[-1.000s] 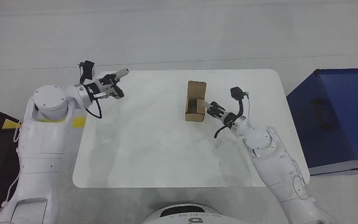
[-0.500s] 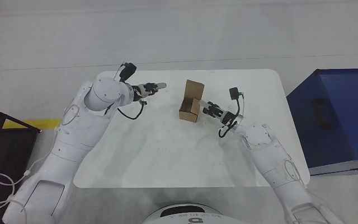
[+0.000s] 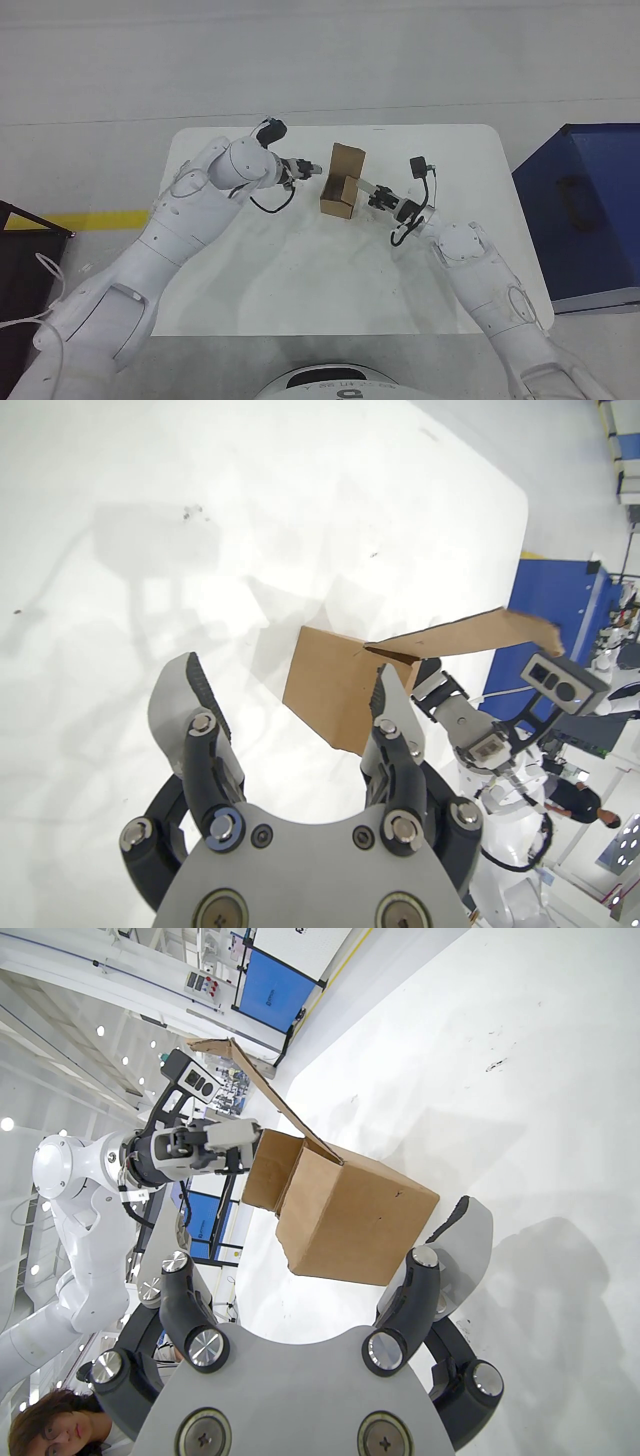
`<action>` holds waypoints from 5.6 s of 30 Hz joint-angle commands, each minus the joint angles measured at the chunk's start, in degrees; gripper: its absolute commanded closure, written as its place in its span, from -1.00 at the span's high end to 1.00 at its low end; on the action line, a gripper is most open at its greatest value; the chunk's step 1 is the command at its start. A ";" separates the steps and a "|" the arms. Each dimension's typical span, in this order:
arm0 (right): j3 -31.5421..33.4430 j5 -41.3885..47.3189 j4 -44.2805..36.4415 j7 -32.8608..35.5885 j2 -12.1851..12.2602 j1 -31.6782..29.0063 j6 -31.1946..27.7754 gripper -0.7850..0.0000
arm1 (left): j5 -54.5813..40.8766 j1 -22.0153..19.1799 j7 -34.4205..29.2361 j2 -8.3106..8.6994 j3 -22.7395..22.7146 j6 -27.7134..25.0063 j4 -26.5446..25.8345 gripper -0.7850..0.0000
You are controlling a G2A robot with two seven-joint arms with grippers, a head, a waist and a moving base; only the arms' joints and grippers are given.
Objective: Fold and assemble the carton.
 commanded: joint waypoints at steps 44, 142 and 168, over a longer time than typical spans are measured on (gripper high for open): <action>-0.39 -0.80 -1.81 -0.86 0.00 -0.98 0.64 1.00 | 4.39 -0.27 -2.55 -4.56 2.24 -4.98 2.04 0.62; -11.99 -60.32 -7.97 -27.05 -4.02 -4.16 29.91 1.00 | 9.71 -9.45 -10.73 -8.57 -4.05 -24.67 22.66 1.00; -11.98 -65.45 -11.49 -26.58 -4.44 -7.18 28.89 1.00 | 1.26 -18.92 9.69 -19.88 0.22 -9.92 41.36 1.00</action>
